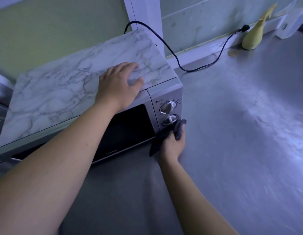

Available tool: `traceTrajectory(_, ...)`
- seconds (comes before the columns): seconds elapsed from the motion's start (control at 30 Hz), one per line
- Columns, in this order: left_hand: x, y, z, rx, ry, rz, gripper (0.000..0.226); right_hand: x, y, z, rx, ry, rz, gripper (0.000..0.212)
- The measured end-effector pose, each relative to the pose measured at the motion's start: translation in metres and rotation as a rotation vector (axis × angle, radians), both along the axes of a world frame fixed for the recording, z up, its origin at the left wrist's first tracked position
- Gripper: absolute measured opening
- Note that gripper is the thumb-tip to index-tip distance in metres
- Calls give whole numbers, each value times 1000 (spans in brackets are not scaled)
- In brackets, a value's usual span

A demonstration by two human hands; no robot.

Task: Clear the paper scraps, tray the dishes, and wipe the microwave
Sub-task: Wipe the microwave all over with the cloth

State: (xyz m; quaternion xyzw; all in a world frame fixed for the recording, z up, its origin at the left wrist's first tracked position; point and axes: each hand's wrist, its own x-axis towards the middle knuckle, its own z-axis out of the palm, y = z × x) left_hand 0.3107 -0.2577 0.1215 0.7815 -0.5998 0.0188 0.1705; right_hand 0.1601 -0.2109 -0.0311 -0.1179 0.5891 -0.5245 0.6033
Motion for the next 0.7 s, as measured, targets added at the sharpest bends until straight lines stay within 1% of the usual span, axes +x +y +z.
traceTrajectory(0.07, 0, 0, 1, -1, 4, 3, 51, 11, 11, 6, 68, -53, 20, 53)
traceTrajectory(0.1, 1, 1, 1, -1, 6, 4, 51, 16, 20, 10, 91, -77, 64, 53)
traceTrajectory(0.17, 1, 1, 1, 1, 10, 5, 52, 21, 39, 12, 119, -140, 223, 53)
traceTrajectory(0.23, 0, 1, 3, 6, 11, 1, 53, 15, 53, 10, 121, -201, 437, 52)
traceTrajectory(0.3, -1, 2, 3, 7, 16, 1, 54, 0, 63, 9, 21, -234, 700, 52)
traceTrajectory(0.33, -2, 2, 4, 10, 21, 0, 54, -11, 67, 9, -40, -225, 797, 52)
traceTrajectory(0.37, -2, 2, 4, 11, 22, -1, 54, -21, 71, 10, -80, -208, 846, 52)
traceTrajectory(0.43, -3, 3, 5, 9, 27, -1, 53, -45, 76, 14, -96, -179, 850, 52)
traceTrajectory(0.57, -5, 4, 8, 12, 46, -3, 54, -103, 82, 15, -93, -73, 783, 55)
traceTrajectory(0.63, -6, 7, 8, 2, 60, 1, 55, -138, 87, 14, -71, 9, 735, 52)
traceTrajectory(0.7, -8, 9, 10, -15, 59, 3, 54, -171, 92, 13, -55, 47, 672, 46)
